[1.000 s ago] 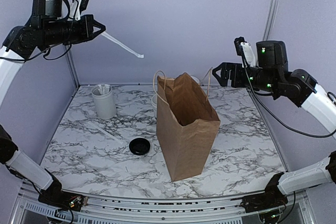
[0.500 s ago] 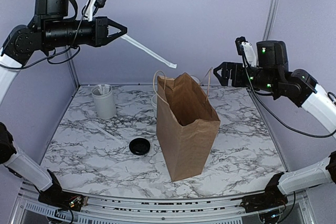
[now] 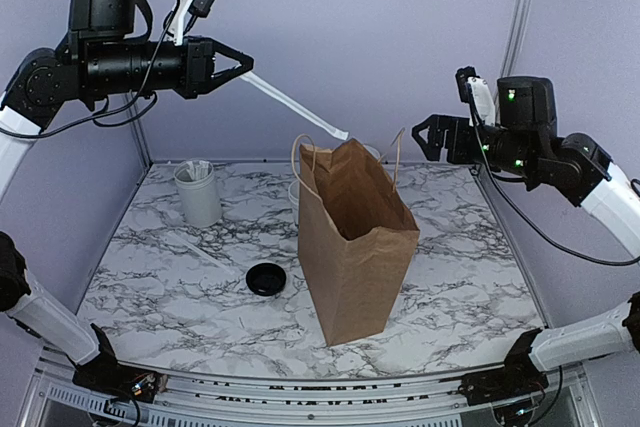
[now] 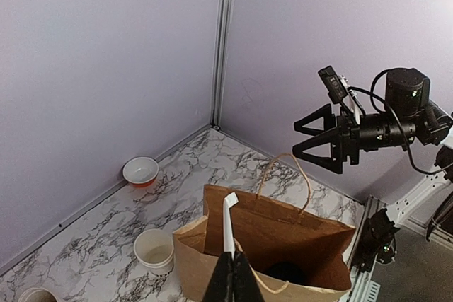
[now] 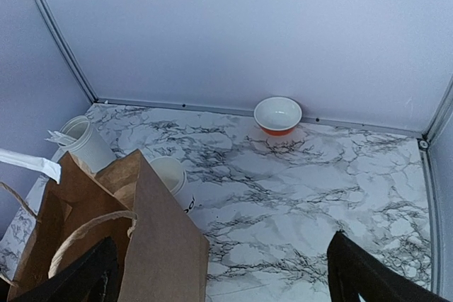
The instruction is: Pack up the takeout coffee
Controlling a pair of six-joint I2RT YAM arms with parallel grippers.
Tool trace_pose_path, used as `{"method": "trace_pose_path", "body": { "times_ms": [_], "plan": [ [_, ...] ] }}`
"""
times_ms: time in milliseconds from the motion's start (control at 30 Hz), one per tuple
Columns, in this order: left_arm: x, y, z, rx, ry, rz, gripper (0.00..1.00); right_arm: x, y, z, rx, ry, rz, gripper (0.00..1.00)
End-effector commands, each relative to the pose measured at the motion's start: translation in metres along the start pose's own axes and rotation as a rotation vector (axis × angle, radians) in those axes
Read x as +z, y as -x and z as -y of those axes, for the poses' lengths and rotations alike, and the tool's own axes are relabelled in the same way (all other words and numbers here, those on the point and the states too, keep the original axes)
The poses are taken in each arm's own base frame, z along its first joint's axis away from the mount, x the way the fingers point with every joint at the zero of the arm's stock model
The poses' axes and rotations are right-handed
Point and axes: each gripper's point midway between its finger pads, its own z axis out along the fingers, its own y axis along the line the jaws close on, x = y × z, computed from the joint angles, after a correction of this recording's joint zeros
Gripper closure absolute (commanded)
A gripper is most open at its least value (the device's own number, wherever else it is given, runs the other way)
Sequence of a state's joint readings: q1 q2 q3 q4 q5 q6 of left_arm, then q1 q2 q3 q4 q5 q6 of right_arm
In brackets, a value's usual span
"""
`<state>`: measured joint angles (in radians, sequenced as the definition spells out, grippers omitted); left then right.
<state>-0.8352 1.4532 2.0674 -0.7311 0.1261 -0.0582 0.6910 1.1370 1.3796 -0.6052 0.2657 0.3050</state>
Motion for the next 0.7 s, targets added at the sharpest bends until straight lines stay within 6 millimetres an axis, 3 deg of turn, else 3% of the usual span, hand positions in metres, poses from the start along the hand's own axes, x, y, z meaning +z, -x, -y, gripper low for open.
{"method": "trace_pose_path", "body": {
  "times_ms": [0,667],
  "plan": [
    [0.002,-0.004,0.012,0.027,-0.034,-0.019,1.0,-0.012,0.023,0.002,0.029,0.001,0.077,0.01],
    [0.048,-0.047,0.047,0.098,-0.076,-0.195,1.0,-0.012,0.02,0.004,0.033,-0.008,0.072,0.01]
  ]
}}
